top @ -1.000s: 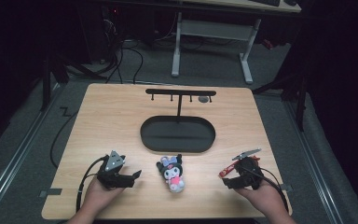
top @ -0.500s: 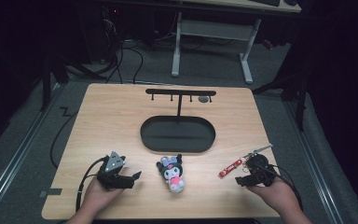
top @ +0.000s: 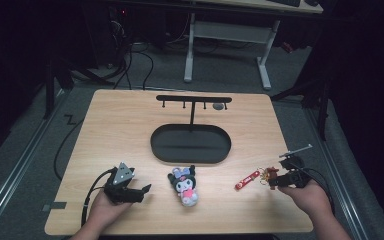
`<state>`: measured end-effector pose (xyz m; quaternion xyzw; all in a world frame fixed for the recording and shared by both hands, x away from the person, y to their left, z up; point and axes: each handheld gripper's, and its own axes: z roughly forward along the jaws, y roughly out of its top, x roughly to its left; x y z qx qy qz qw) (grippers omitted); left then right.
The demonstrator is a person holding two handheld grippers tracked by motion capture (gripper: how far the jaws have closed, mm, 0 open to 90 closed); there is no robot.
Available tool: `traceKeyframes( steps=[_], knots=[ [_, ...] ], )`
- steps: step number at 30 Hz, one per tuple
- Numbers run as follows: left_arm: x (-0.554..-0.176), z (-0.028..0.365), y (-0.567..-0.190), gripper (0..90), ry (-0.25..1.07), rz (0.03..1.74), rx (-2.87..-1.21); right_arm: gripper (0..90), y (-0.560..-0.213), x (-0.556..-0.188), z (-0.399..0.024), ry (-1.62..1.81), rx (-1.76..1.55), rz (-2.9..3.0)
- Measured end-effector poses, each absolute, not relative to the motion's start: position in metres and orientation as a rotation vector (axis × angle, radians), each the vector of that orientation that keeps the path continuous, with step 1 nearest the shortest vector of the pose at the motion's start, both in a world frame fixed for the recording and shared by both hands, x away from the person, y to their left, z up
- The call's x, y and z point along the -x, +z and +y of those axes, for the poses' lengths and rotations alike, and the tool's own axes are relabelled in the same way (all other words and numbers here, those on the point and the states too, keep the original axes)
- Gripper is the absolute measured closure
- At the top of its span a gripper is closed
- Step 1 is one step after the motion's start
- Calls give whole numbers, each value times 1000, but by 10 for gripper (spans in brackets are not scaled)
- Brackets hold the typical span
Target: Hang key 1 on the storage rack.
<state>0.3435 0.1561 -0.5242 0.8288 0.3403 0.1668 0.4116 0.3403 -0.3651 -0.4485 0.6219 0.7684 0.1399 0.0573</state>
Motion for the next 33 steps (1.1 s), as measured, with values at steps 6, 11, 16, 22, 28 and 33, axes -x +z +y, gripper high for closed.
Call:
traceKeyframes(
  steps=[6, 11, 16, 22, 28, 33],
  knots=[
    [-344, 156, -524, 143, 422, 855, -2088, 508, -457, -355, -378, 372, -1950, 2302],
    [-344, 157, -524, 143, 423, 853, -2090, 497, -464, -365, -381, 369, -2002, 2283],
    [-344, 158, -524, 143, 422, 852, -2092, 497, -471, -371, -383, 360, -2035, 2255],
    [-343, 158, -524, 145, 420, 850, -2093, 501, -478, -376, -386, 365, -2078, 2233],
    [-343, 158, -524, 146, 417, 848, -2098, 540, -482, -380, -387, 373, -2090, 2231],
    [-343, 158, -525, 147, 416, 846, -2101, 566, -484, -384, -383, 363, -2095, 2243]
  ],
)
